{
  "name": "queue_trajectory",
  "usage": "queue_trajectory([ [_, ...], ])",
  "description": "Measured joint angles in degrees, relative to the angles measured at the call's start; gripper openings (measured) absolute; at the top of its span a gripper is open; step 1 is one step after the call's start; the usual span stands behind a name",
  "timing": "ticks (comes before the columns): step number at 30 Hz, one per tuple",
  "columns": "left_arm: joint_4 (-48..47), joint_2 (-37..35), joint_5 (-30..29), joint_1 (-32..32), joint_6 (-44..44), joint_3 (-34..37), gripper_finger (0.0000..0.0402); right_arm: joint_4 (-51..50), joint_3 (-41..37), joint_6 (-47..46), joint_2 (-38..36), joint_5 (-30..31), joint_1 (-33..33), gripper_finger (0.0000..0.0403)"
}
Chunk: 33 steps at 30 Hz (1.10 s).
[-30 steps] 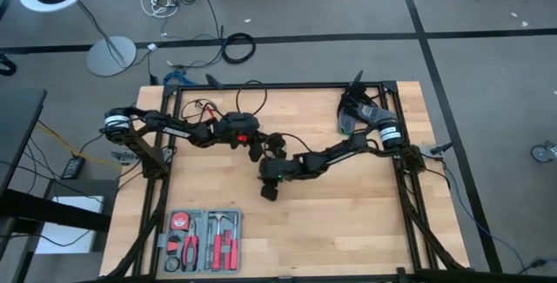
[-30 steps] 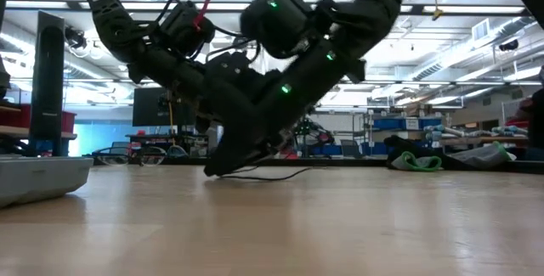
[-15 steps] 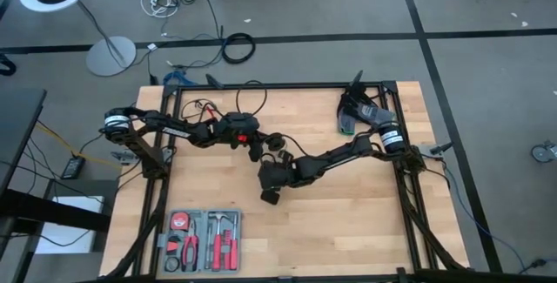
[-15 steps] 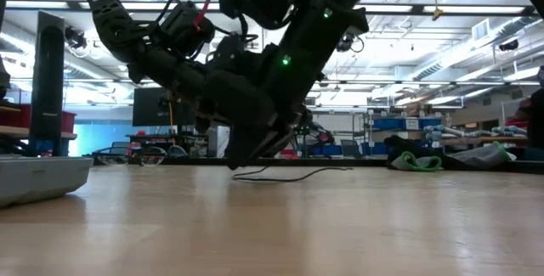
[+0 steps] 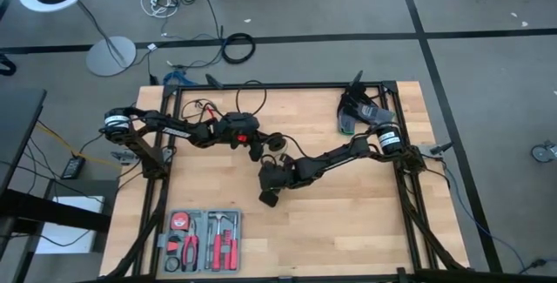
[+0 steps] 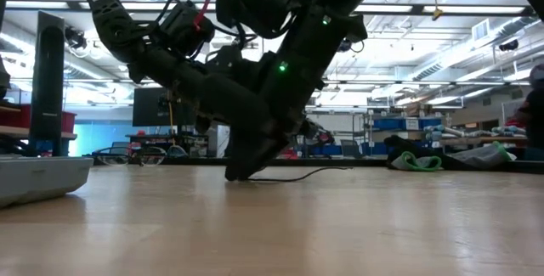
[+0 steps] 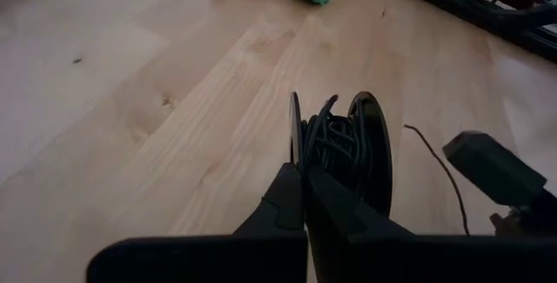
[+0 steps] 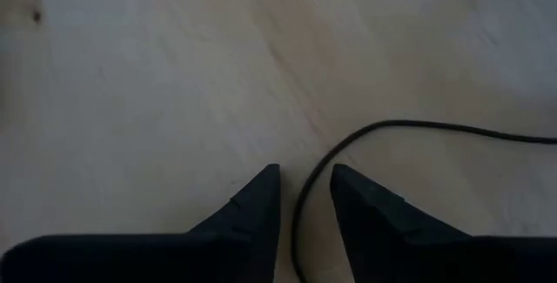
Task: Coil cords
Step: Coil the black wire onto the black spool
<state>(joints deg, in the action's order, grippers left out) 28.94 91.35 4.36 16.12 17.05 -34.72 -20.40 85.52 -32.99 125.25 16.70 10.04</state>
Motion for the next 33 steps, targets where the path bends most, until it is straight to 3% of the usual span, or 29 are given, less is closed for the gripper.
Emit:
queue_trajectory([
  [6,-0.32,0.00,1.50,-0.04,3.74,0.02,0.0000,-0.41,0.07,2.48,0.83,3.19,0.23,0.0012],
  [16,-0.31,0.00,1.56,-0.04,4.38,0.02,0.0000,-4.92,-0.43,5.72,-2.35,15.04,2.19,0.0001],
  [33,-0.26,0.00,1.56,-0.04,3.94,0.00,0.0000,-6.88,-0.32,9.45,-8.88,18.67,-0.17,0.0000],
])
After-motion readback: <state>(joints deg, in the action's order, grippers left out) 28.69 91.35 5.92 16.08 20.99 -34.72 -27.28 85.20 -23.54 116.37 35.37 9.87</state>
